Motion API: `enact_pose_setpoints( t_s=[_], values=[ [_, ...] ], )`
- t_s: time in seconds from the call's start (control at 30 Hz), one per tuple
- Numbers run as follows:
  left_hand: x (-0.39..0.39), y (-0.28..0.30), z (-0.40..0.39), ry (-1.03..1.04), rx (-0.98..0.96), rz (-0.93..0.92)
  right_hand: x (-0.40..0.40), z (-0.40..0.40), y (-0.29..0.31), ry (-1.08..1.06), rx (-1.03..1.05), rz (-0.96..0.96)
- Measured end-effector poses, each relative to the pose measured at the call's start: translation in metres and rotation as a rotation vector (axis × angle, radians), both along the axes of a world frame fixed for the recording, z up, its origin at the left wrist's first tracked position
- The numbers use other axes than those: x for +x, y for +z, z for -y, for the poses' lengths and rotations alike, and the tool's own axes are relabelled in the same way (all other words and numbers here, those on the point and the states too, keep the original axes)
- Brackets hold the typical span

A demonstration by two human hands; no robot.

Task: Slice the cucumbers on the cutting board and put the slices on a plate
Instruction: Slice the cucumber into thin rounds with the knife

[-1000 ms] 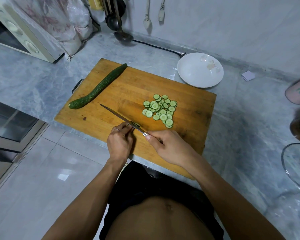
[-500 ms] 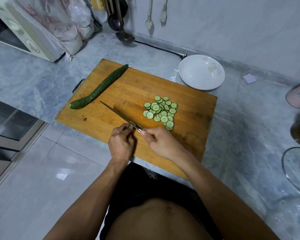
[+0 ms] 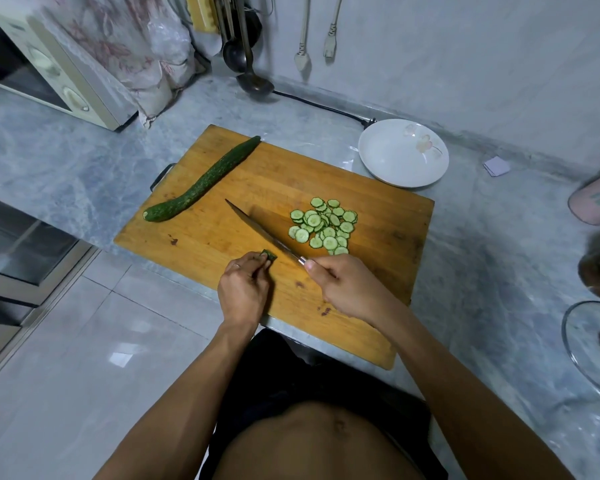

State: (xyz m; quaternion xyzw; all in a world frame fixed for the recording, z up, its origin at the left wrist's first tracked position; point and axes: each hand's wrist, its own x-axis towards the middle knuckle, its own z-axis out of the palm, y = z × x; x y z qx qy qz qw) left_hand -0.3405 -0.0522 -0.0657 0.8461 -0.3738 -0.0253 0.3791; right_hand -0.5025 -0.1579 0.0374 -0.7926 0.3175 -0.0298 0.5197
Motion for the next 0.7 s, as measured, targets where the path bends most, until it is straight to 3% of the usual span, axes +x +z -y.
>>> enact_pose_setpoints(
  t_s=[0.47,0.7],
  values=[
    [-0.002,-0.002,0.000,0.000,0.009,0.017,-0.012,-0.017,0.010,0.085,-0.136,0.046],
    [0.000,-0.006,-0.001,-0.024,-0.004,0.034,-0.004,-0.014,0.006,0.052,-0.067,0.018]
  ],
)
